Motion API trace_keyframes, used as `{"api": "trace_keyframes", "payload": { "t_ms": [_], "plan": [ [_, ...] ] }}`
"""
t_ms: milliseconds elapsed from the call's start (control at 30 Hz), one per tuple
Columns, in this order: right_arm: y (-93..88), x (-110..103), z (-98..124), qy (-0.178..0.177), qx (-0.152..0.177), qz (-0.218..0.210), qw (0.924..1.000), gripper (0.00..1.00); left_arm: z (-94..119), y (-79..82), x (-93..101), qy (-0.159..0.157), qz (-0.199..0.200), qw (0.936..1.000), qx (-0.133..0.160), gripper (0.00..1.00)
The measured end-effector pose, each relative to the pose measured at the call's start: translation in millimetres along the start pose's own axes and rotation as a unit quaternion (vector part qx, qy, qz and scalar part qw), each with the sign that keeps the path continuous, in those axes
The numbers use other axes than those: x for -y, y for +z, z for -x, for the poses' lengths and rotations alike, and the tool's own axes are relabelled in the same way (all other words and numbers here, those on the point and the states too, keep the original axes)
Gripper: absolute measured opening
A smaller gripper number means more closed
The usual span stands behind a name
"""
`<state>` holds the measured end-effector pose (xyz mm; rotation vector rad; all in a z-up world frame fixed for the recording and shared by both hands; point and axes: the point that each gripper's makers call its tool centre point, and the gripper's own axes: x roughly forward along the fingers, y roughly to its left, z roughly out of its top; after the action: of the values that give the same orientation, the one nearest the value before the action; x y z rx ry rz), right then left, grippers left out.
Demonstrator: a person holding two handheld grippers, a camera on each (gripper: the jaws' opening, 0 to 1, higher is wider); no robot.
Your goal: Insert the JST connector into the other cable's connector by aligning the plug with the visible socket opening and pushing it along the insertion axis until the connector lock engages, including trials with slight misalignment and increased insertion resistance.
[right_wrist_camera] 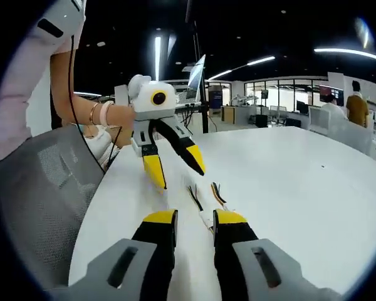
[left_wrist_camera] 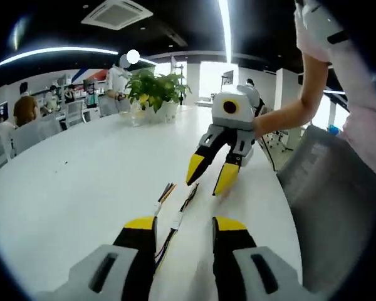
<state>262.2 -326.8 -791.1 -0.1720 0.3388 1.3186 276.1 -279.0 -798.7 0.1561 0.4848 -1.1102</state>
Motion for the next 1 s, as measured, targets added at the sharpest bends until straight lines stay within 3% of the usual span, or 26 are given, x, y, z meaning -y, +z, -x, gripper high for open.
{"api": "trace_keyframes", "payload": {
  "t_ms": [67, 100, 233, 400, 533, 700, 767, 833, 867, 1000],
  "plan": [
    [6.5, -5.9, 4.2, -0.004, 0.003, -0.002, 1.0, 0.24, 4.8, 8.3, 6.1, 0.01, -0.004, 0.9999, -0.01, 0.33],
    [10.8, -7.9, 6.9, -0.01, 0.006, -0.005, 0.9999, 0.25, 9.3, 9.1, 9.8, 0.017, -0.02, 0.9995, -0.02, 0.35],
    [18.3, -14.8, 16.9, -0.027, 0.003, -0.031, 0.9992, 0.33, 17.4, 10.6, 18.2, 0.031, -0.017, 0.9988, -0.034, 0.39],
    [21.7, -17.2, 27.5, -0.055, 0.004, -0.06, 0.9967, 0.39, 31.6, -0.3, 16.4, 0.078, 0.042, 0.9938, -0.067, 0.47],
    [24.1, -22.5, 34.1, -0.069, 0.003, -0.064, 0.9956, 0.4, 42.5, 1.2, 19.4, 0.099, 0.063, 0.9914, -0.057, 0.53],
    [20.0, -25.3, 42.4, -0.097, -0.009, -0.107, 0.9895, 0.46, 53.3, -0.6, 28.7, 0.115, 0.102, 0.9874, -0.039, 0.6],
    [20.5, -28.5, 46.3, -0.107, -0.014, -0.112, 0.9879, 0.51, 56.6, -6.3, 34.6, 0.122, 0.102, 0.9859, -0.05, 0.6],
    [20.6, -31.9, 49.4, -0.114, -0.019, -0.119, 0.9861, 0.54, 64.8, -20.9, 38.3, 0.143, 0.098, 0.9807, -0.092, 0.6],
    [19.9, -36.1, 51.2, -0.115, -0.023, -0.125, 0.9852, 0.54, 67.0, -23.4, 40.0, 0.148, 0.096, 0.9794, -0.098, 0.6],
    [17.1, -52.0, 58.2, -0.118, -0.039, -0.154, 0.9801, 0.55, 76.5, -19.2, 54.1, 0.159, 0.109, 0.978, -0.08, 0.6]
  ]
}}
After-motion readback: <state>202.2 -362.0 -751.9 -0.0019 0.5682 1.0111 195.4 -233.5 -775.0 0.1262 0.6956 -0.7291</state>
